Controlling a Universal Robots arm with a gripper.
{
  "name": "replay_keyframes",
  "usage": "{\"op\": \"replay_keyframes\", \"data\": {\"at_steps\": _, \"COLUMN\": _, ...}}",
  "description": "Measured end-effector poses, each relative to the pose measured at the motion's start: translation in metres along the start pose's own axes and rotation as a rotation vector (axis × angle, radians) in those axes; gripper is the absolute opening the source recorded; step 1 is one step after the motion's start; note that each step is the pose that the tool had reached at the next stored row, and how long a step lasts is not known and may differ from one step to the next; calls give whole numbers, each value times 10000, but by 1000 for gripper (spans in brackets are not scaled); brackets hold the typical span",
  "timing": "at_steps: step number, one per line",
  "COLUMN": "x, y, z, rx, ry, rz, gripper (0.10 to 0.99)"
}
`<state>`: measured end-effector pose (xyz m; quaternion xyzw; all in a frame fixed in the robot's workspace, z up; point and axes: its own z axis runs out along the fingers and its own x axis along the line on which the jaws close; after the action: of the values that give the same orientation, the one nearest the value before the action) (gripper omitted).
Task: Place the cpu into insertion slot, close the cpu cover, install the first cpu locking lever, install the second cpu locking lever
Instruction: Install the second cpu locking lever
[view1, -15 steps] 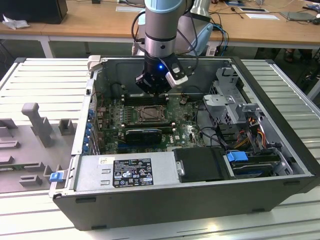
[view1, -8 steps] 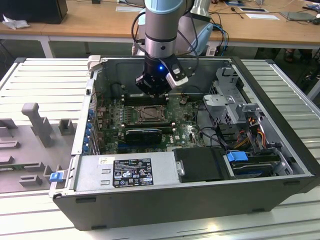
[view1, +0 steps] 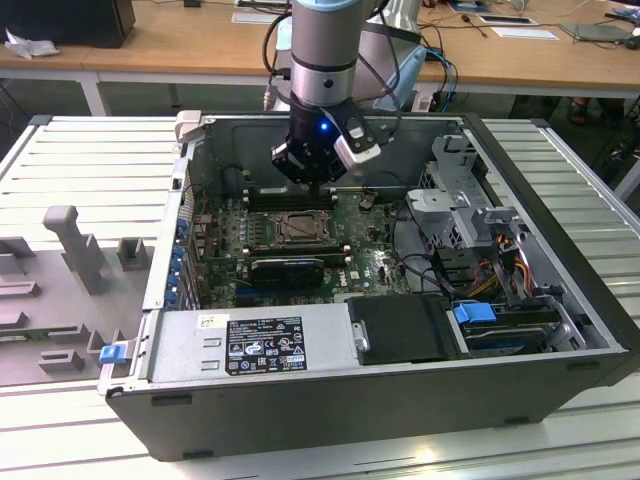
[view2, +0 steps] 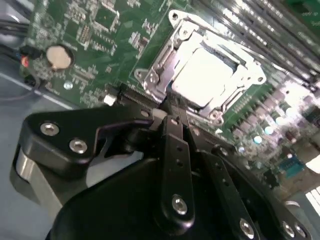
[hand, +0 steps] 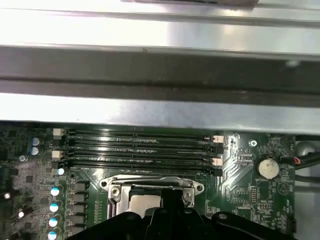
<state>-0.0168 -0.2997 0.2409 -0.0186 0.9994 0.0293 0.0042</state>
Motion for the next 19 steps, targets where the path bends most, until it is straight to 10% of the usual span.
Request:
{"op": "replay_keyframes", "data": {"at_steps": 8, "x": 20, "y": -375, "z": -108, "rx": 24, "ry": 3, "rz": -1, "gripper": 106}}
{"op": "replay_keyframes", "data": {"at_steps": 15, "x": 32, "y": -614, "z": -54, "rx": -367, "ry": -1, "rz": -28, "gripper": 106}}
{"op": "replay_keyframes", "data": {"at_steps": 19, "x": 71, "y": -742, "z": -42, "rx": -407, "ry": 1, "rz": -72, "gripper": 106}}
